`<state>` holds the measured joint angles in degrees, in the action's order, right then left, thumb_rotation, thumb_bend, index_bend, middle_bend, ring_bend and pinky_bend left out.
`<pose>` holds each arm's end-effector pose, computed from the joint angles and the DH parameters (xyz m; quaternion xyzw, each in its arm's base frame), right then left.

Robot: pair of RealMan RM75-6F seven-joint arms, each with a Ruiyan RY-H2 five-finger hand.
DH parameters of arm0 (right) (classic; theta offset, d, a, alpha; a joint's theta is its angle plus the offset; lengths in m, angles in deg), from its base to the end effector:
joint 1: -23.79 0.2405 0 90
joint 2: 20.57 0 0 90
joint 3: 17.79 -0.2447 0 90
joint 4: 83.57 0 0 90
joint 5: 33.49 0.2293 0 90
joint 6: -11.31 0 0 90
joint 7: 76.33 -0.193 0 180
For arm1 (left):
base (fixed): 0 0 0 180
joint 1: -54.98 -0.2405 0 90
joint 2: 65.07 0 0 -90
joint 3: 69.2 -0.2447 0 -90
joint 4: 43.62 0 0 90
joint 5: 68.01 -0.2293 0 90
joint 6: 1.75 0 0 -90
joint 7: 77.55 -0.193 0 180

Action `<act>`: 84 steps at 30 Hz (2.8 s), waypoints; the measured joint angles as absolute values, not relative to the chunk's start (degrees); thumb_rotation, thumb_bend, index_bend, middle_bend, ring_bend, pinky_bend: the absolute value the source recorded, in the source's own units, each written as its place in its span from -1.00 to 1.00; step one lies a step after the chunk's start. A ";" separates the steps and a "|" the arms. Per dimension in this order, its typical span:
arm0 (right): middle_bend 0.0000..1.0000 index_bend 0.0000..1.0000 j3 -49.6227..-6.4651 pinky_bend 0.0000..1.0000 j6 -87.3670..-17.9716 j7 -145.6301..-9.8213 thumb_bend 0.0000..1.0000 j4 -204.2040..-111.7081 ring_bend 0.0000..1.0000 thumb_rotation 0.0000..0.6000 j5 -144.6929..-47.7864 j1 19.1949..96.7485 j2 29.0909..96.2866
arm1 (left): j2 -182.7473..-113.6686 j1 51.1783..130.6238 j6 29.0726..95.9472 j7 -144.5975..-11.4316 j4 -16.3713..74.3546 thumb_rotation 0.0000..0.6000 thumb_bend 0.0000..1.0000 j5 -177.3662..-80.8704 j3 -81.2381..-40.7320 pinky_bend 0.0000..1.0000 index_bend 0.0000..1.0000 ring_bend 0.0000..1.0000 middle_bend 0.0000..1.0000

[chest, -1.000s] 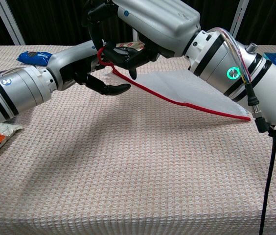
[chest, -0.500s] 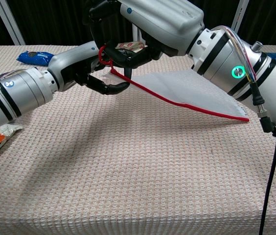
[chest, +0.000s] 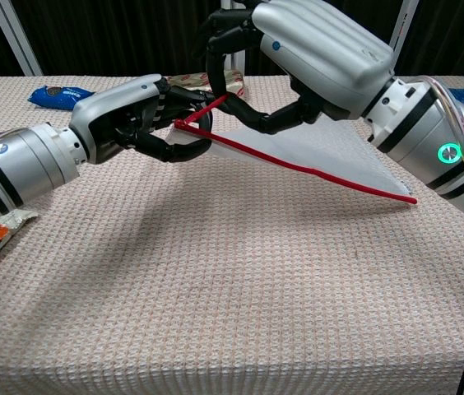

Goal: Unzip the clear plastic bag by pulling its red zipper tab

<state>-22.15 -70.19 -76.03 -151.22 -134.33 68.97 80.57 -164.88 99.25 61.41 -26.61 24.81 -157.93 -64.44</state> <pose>-0.0356 -0.3282 -0.0520 0.7272 -0.1587 0.6079 0.2764 -0.0840 0.3557 -0.0959 -0.5814 -0.5880 -0.5583 0.0681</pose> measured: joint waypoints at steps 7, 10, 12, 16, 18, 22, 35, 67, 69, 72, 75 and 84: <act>-0.48 0.81 -21.07 -1.00 -71.60 -76.27 -0.01 -148.80 -1.00 1.00 -134.70 67.12 81.67 | -164.38 98.86 61.51 -20.90 25.30 1.00 -0.08 -158.01 -65.07 -0.78 0.27 -0.88 -0.59; -0.48 0.81 -20.77 -1.00 -71.97 -75.99 -0.01 -147.63 -1.00 1.00 -134.94 66.57 82.57 | -164.27 98.82 61.47 -18.23 25.55 1.00 -0.06 -157.95 -65.11 -0.78 0.28 -0.88 -0.58; -0.48 0.81 -20.69 -1.00 -72.17 -75.88 -0.01 -146.91 -1.00 1.00 -135.05 66.31 83.27 | -164.22 98.83 61.45 -16.55 25.68 1.00 -0.05 -157.91 -65.08 -0.78 0.28 -0.88 -0.58; -0.48 0.81 -20.62 -1.00 -72.45 -75.82 -0.01 -145.89 -1.00 1.00 -135.36 66.03 84.30 | -164.15 98.85 61.44 -13.63 25.83 1.00 -0.04 -157.71 -64.88 -0.78 0.28 -0.88 -0.59; -0.48 0.81 -20.53 -1.00 -72.64 -75.47 -0.01 -145.47 -1.00 1.00 -135.67 65.86 84.54 | -164.13 98.84 61.49 -12.77 25.82 1.00 -0.04 -157.65 -64.78 -0.78 0.28 -0.88 -0.59; -0.48 0.81 -20.25 -1.00 -73.07 -74.98 -0.01 -145.51 -1.00 1.00 -135.89 65.19 84.20 | -163.99 98.69 61.74 -10.89 25.83 1.00 -0.04 -157.55 -64.69 -0.78 0.28 -0.88 -0.58; -0.48 0.81 -18.56 -1.00 -75.07 -74.63 -0.01 -146.74 -1.00 1.00 -135.00 60.41 80.09 | -163.79 97.62 62.05 -4.62 23.20 1.00 -0.03 -156.66 -64.78 -0.78 0.29 -0.88 -0.58; -0.68 0.16 -14.69 -1.00 -80.03 -82.05 -0.21 -140.99 -1.00 1.00 -129.38 43.28 70.70 | -163.88 94.71 61.01 -13.90 21.51 1.00 -0.09 -155.17 -65.23 -0.78 -0.03 -0.88 -0.67; -0.92 -0.66 -14.43 -1.00 -78.09 -81.42 -0.55 -142.61 -1.00 1.00 -128.99 43.36 69.37 | -163.49 94.86 60.79 -16.53 21.57 1.00 -0.26 -155.71 -65.68 -0.79 -0.41 -0.88 -0.76; -1.00 -1.00 -14.35 -1.00 -75.17 -79.82 -0.78 -147.61 -1.00 1.00 -127.92 43.62 66.26 | -162.24 94.98 60.30 -23.64 22.22 1.00 -0.39 -156.25 -66.39 -0.79 -0.61 -0.88 -0.80; -1.00 -1.00 -14.25 -1.00 -71.71 -77.85 -0.83 -154.75 -1.00 1.00 -126.54 44.01 61.89 | -160.49 94.59 60.07 -33.66 23.89 1.00 -0.44 -155.91 -66.77 -0.79 -0.65 -0.88 -0.81; -0.90 -1.00 -16.07 -1.00 -66.93 -78.64 -0.69 -170.89 -1.00 1.00 -120.00 43.16 47.65 | -149.22 88.33 63.66 -66.03 35.23 1.00 -0.55 -149.35 -67.29 -0.79 -0.65 -0.88 -0.80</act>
